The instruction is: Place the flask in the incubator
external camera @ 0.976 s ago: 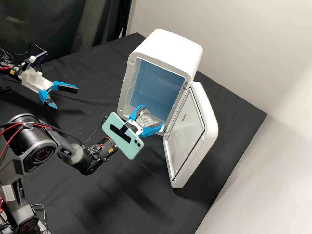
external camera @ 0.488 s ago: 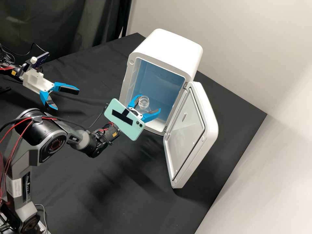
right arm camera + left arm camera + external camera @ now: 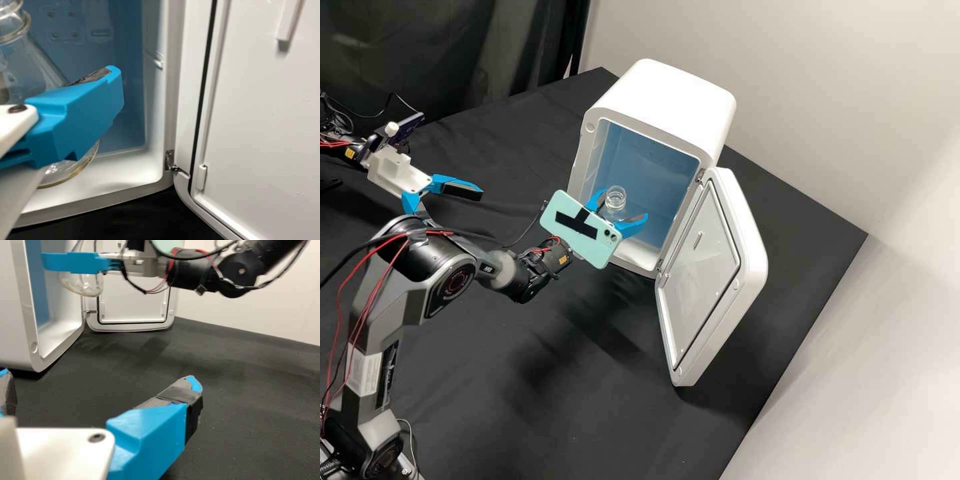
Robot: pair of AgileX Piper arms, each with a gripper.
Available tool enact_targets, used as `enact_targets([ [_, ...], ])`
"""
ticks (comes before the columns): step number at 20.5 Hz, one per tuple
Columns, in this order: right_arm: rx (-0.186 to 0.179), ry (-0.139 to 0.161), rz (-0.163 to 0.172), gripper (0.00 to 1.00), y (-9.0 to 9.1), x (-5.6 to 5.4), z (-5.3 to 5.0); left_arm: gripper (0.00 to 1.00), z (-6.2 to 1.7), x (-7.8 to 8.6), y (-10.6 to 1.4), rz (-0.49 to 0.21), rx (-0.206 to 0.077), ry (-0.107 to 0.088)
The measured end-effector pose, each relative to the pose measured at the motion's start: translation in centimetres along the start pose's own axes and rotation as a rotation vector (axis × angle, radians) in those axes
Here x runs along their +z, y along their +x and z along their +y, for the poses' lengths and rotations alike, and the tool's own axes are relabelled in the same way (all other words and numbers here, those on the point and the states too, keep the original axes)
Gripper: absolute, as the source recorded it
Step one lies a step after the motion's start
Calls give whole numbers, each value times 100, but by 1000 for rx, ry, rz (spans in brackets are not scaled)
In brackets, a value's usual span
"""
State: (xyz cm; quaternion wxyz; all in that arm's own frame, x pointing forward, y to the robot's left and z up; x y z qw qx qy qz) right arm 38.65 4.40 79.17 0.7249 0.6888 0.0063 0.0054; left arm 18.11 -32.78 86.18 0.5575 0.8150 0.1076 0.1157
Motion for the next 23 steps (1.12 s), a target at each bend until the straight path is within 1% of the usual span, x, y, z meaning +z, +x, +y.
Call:
enact_targets([
  [1, 7, 2, -9, 0, 50, 13, -5, 100, -5, -3, 2, 1, -2, -1],
  [2, 10, 0, -19, 0, 94, 24, -11, 100, -14, -1, 6, -1, -7, -3],
  [4, 11, 6, -30, 0, 175, 34, -20, 100, -26, 9, 14, -4, -11, -5],
  [7, 4, 10, -35, 0, 291, 35, -36, 100, -6, 13, 35, -10, -5, 0],
  [9, -2, 9, -38, 0, 360, 37, -49, 100, -5, 21, 43, -10, -2, -2],
  [11, 9, 2, -38, 0, 422, 34, -44, 100, -10, 30, 48, -11, -3, -4],
  [12, 14, 5, -43, 0, 452, 39, -43, 100, -15, 25, 52, -6, -4, -6],
  [13, 13, 13, -52, 0, 480, 46, -47, 100, -26, 26, 56, -7, -9, -8],
  [15, 11, 25, -65, 0, 557, 48, -47, 100, -29, 36, 63, -7, -8, -4],
  [16, 12, 31, -71, 0, 590, 54, -51, 100, -31, 43, 65, -10, -9, 4],
  [17, 9, 35, -78, 0, 632, 56, -56, 100, -33, 50, 68, -12, -9, 4],
  [19, 9, 51, -88, 0, 727, 60, -63, 100, -35, 54, 69, -14, -10, 20],
  [20, 5, 59, -95, 0, 774, 63, -69, 100, -36, 57, 70, -15, -10, 24],
  [21, -7, 66, -105, 0, 818, 65, -79, 100, -35, 58, 72, -11, -8, 24],
  [23, -10, 81, -110, 0, 921, 49, -72, 100, -37, 71, 79, -11, -6, 22],
])
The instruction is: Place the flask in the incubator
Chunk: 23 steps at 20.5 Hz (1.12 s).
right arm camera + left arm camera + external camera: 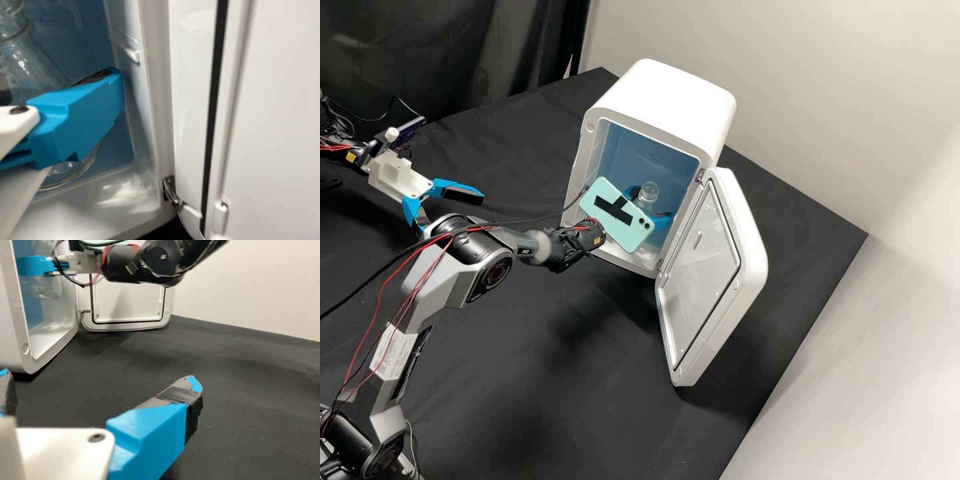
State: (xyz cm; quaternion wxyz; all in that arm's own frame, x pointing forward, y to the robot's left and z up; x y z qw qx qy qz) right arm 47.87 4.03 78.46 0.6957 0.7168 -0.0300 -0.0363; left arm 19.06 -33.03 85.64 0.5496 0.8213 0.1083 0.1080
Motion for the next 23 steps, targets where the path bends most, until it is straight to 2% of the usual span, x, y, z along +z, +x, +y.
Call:
enact_targets([
  [3, 2, 6, 2, 0, 121, -63, 12, 100, 11, 28, 32, -17, 2, 7],
  [5, -2, -10, 14, 0, 187, -129, -6, 100, -5, 27, 49, -19, -5, 4],
  [8, -6, -20, 40, 0, 243, -259, -11, 100, -5, 16, 77, -7, -1, -3],
  [10, -2, -50, 54, 0, 290, -315, -12, 100, 11, 13, 91, -5, 7, -3],
  [11, 4, -54, 55, 0, 316, -334, -5, 100, 16, 14, 97, 0, 12, -6],
  [16, -2, -91, 46, 0, 430, -346, -45, 100, 15, 19, 100, 0, 12, -7],
  [18, -12, -81, 32, 0, 454, -315, -76, 100, 14, 25, 102, -1, 13, -8],
  [23, -33, -78, 15, 0, 460, -285, -109, 100, 22, 37, 118, -1, 19, -9],
])
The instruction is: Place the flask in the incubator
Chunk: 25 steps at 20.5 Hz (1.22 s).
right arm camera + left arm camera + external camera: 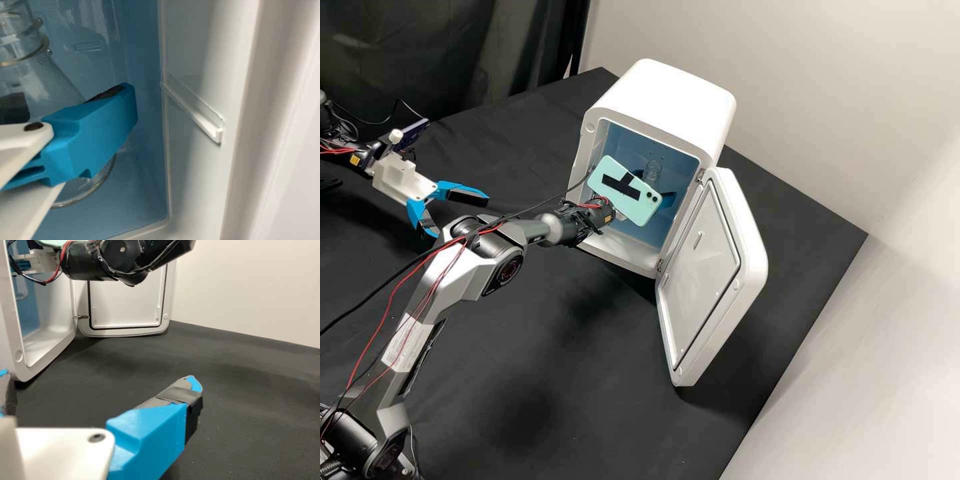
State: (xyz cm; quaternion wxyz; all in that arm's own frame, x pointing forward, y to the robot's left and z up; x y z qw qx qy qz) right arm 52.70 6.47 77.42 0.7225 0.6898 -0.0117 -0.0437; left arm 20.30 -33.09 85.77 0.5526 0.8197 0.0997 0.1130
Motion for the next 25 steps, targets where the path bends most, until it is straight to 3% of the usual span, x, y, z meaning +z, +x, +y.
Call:
enact_targets([
  [6, -4, 2, 4, 0, -5, -27, -25, 100, 12, -2, 10, 0, 5, 3],
  [10, -40, -10, 4, 0, -12, -22, -216, 100, 29, -3, 26, -3, 12, 6],
  [14, -93, -29, -30, 0, 6, 143, -472, 100, 27, 3, 27, -5, 11, 7],
  [16, -107, -32, -42, 0, 10, 198, -532, 100, 24, 13, 30, -9, 9, 7],
  [25, -122, -37, -54, 0, -5, 251, -591, 100, 24, 14, 31, -9, 10, 9],
])
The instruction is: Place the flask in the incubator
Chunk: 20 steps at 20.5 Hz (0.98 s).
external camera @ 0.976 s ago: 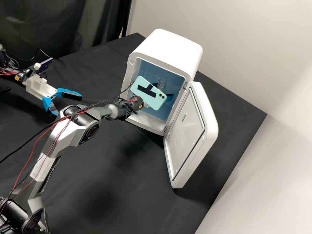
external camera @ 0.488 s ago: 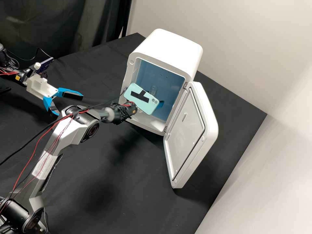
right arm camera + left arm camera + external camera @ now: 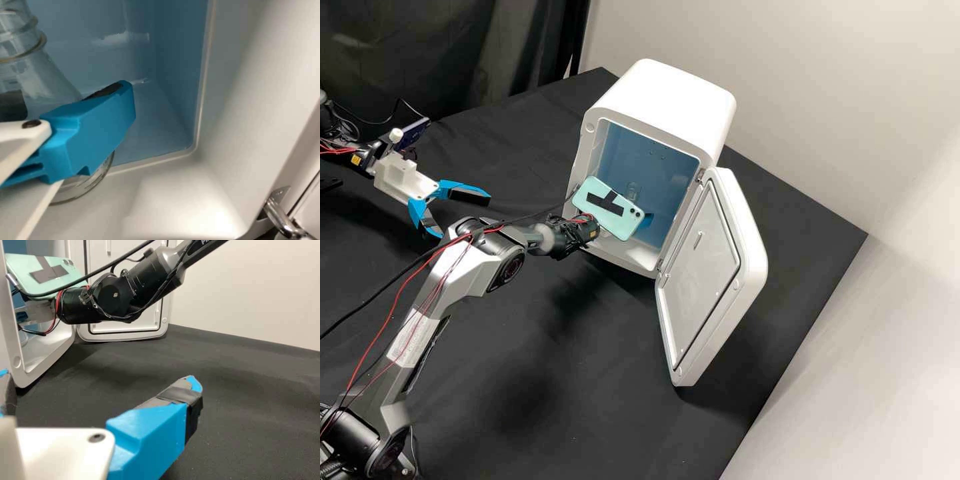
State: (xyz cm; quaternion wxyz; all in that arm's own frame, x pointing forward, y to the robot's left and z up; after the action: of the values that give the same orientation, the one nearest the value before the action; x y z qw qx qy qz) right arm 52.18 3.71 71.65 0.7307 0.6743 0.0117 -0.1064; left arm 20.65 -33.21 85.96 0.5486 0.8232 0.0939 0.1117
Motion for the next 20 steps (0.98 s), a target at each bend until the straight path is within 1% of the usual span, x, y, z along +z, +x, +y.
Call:
enact_targets([
  [1, -2, 0, -2, 0, 3, 9, -10, 100, 0, 0, 0, 0, 0, 0],
  [7, 37, -12, 13, 0, 35, 64, -68, 100, 0, -1, 0, 1, 0, 0],
  [11, 50, -14, 21, 0, 88, 64, -77, 100, 1, -2, 0, 2, 1, -1],
  [12, 53, -24, 24, 0, 102, 63, -79, 100, 0, 2, 2, 3, 2, -2],
  [13, 58, -30, 25, 0, 112, 57, -73, 100, 1, 1, 3, 6, 4, -1],
  [15, 64, -32, 26, 0, 146, 64, -72, 100, 3, 2, 6, 13, 8, 13],
  [17, 68, -43, 29, 0, 180, 66, -83, 100, 2, 5, 7, 11, 7, 14],
  [18, 73, -43, 34, 0, 198, 51, -71, 100, 0, 11, 9, 12, 8, 13],
  [19, 67, -42, 34, 0, 224, 51, -82, 100, 0, 16, 12, 14, 10, 10],
  [20, 62, -40, 35, 0, 249, 44, -85, 100, -8, 23, 16, 11, 6, 13],
])
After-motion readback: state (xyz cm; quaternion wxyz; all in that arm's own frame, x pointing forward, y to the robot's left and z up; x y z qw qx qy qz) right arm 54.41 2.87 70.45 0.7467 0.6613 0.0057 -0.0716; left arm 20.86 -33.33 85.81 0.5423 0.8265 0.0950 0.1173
